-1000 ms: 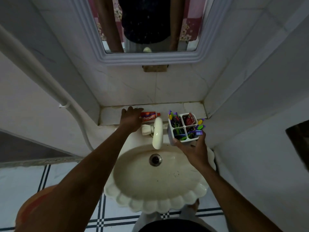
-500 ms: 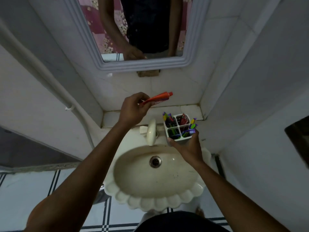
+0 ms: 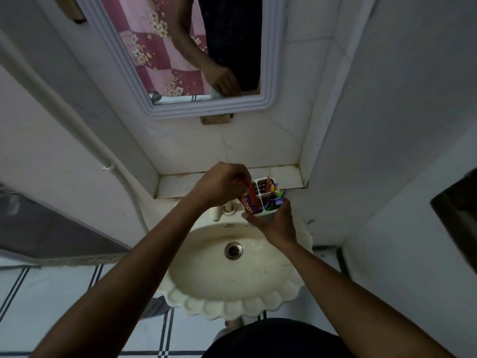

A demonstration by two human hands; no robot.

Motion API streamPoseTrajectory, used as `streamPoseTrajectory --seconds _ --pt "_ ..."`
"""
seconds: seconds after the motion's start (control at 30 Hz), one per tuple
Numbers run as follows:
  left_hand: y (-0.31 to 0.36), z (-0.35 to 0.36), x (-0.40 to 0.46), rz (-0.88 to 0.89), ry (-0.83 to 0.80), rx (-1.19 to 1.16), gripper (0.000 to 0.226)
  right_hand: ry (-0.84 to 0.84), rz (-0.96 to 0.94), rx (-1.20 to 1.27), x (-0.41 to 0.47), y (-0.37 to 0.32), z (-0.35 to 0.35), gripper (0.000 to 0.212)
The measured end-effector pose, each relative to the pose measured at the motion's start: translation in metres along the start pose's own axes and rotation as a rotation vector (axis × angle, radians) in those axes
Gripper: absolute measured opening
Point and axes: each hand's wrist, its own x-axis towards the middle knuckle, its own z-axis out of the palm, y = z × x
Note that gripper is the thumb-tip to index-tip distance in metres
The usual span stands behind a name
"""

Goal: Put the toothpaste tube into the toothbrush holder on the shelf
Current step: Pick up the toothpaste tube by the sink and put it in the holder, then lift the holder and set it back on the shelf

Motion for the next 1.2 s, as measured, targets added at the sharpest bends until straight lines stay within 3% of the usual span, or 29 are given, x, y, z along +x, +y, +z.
streamPoseTrajectory --seconds 0.1,0.37,0.57,0.8,0.93,1.2 --pt "-0.001 0.008 0.000 -0.004 0.005 -0.014 0.019 -0.010 0.012 -0.001 0.003 0.003 -0.001 0.140" --pt "0.000 0.028 0.003 -0.018 -0.005 0.329 0.024 -0.046 0.021 0.012 0.003 0.002 -0.004 0.148" --pt "-0.009 0.047 0.008 -0.091 -0.005 0.457 0.021 -0.018 0.012 0.015 -0.003 -0.004 -0.001 0.145" --pt "-0.023 0.042 0.003 -0.114 0.176 0.157 0.018 0.041 -0.011 -0.022 -0.013 -0.004 0.001 0.164" --pt "-0.036 0.041 -0.008 -0.059 0.326 0.104 0.017 0.139 -0.008 -0.055 -0.019 -0.009 0.015 0.156" --pt "-0.066 0.042 -0.013 -0.090 0.388 0.061 0.042 0.261 -0.026 0.005 -0.012 -0.023 0.028 0.132"
